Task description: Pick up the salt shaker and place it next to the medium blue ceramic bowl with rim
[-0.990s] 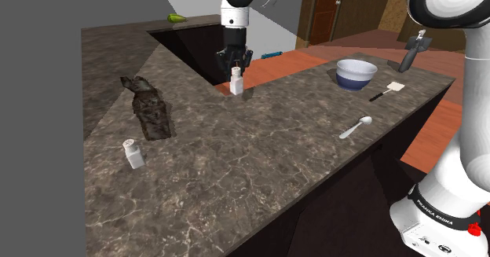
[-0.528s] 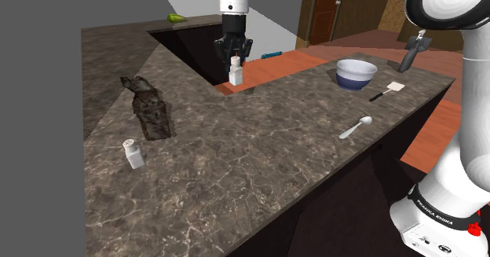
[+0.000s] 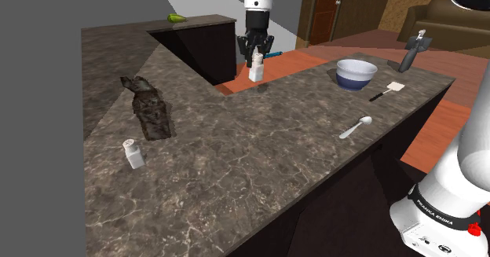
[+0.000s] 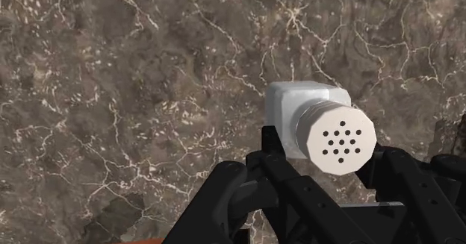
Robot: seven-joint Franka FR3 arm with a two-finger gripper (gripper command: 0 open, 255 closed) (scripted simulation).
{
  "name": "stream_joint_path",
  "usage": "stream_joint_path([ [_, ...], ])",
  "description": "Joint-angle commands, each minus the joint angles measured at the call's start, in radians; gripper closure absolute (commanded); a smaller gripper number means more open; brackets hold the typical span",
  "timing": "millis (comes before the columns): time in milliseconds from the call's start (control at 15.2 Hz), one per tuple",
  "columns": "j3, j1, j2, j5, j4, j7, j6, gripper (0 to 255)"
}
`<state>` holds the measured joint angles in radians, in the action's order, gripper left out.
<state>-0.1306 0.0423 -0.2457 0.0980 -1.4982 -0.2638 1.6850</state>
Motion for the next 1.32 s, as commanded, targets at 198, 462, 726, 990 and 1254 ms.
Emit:
stream_joint_path([
  [198,0.039,-0.064,0.135,0.016,-0.178,0.108,0.032,255],
  [462,0.077,-0.109,0.220,0.019,-0.282,0.193,0.042,255],
  [726,0.121,-0.152,0.290,0.014,-0.364,0.279,0.044,255],
  [990,0.168,-0.195,0.346,0.001,-0.427,0.367,0.041,255],
  [1254,0.220,-0.238,0.387,-0.018,-0.470,0.455,0.035,255],
])
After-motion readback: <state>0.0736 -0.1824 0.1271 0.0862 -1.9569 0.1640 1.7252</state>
